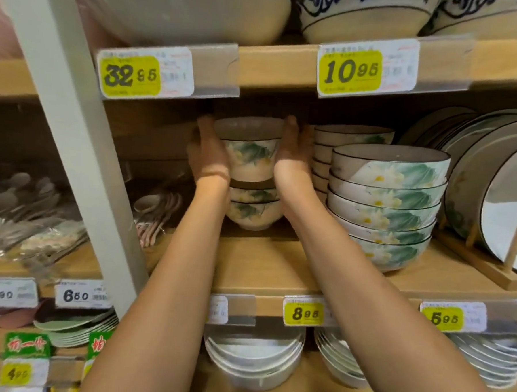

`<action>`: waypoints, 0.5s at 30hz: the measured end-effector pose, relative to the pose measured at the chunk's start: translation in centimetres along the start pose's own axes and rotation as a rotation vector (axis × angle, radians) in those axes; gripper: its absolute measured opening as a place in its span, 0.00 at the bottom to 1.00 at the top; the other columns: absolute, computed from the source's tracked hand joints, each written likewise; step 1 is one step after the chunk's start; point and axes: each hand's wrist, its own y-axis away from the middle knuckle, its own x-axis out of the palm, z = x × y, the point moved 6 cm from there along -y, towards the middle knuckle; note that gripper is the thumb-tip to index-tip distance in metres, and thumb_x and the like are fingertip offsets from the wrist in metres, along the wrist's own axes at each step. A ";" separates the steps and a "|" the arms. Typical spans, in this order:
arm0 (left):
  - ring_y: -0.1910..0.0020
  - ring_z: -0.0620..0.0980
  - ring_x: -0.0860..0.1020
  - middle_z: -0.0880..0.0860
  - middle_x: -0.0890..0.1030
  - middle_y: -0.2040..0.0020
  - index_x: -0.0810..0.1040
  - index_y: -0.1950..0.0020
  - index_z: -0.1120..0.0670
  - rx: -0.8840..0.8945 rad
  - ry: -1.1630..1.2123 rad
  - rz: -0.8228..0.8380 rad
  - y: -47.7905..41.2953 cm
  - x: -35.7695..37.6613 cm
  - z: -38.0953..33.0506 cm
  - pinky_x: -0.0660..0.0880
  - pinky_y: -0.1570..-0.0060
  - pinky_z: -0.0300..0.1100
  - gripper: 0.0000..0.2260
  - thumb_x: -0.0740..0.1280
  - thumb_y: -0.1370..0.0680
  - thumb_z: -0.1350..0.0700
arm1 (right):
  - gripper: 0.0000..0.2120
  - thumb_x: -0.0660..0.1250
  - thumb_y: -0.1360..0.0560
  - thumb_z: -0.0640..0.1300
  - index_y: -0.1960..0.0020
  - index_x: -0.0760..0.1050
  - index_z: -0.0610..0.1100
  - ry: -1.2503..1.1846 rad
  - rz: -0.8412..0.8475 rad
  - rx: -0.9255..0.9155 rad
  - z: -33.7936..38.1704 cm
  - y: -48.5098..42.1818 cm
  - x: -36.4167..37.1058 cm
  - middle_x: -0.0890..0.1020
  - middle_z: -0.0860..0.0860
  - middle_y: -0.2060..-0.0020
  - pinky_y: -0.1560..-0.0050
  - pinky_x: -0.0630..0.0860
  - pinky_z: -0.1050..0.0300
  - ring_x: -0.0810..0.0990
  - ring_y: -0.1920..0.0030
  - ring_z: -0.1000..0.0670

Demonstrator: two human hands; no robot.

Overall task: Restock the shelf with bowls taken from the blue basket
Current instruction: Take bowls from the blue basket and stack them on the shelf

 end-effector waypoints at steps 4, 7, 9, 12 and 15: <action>0.39 0.56 0.77 0.56 0.79 0.38 0.76 0.34 0.54 0.048 -0.094 0.110 -1.6 0.7 1.6 0.71 0.35 0.52 0.24 0.57 0.21 0.40 | 0.27 0.50 0.17 0.54 0.22 0.53 0.44 0.030 -0.013 -0.013 -2.4 -1.8 1.2 0.61 0.44 0.24 0.28 0.57 0.56 0.61 0.25 0.45; 0.42 0.55 0.78 0.54 0.81 0.42 0.79 0.41 0.50 0.087 -0.150 0.127 -2.1 0.5 2.9 0.73 0.37 0.53 0.22 0.55 0.23 0.39 | 0.27 0.49 0.17 0.54 0.23 0.56 0.42 0.064 -0.022 -0.053 -4.1 -2.2 1.5 0.63 0.43 0.25 0.26 0.59 0.50 0.62 0.26 0.45; 0.42 0.57 0.78 0.55 0.81 0.41 0.79 0.40 0.49 0.031 -0.174 0.118 -2.4 0.1 4.3 0.72 0.36 0.55 0.27 0.54 0.28 0.36 | 0.27 0.49 0.18 0.55 0.23 0.57 0.42 0.107 -0.022 -0.056 -5.3 -2.4 1.6 0.65 0.43 0.26 0.28 0.60 0.46 0.64 0.27 0.44; 0.39 0.59 0.76 0.56 0.78 0.38 0.78 0.38 0.48 -0.031 -0.225 0.089 -2.9 -0.6 6.1 0.69 0.34 0.57 0.30 0.53 0.30 0.34 | 0.28 0.49 0.18 0.56 0.24 0.59 0.42 0.155 -0.049 -0.044 -6.5 -2.6 1.6 0.67 0.43 0.27 0.28 0.62 0.46 0.65 0.28 0.44; 0.37 0.60 0.73 0.57 0.75 0.35 0.74 0.46 0.47 0.019 -0.308 0.109 -2.7 -0.4 6.2 0.67 0.34 0.56 0.21 0.49 0.27 0.38 | 0.27 0.49 0.18 0.56 0.23 0.59 0.42 0.152 -0.068 -0.034 -7.1 -2.7 1.4 0.67 0.43 0.27 0.27 0.61 0.50 0.64 0.27 0.44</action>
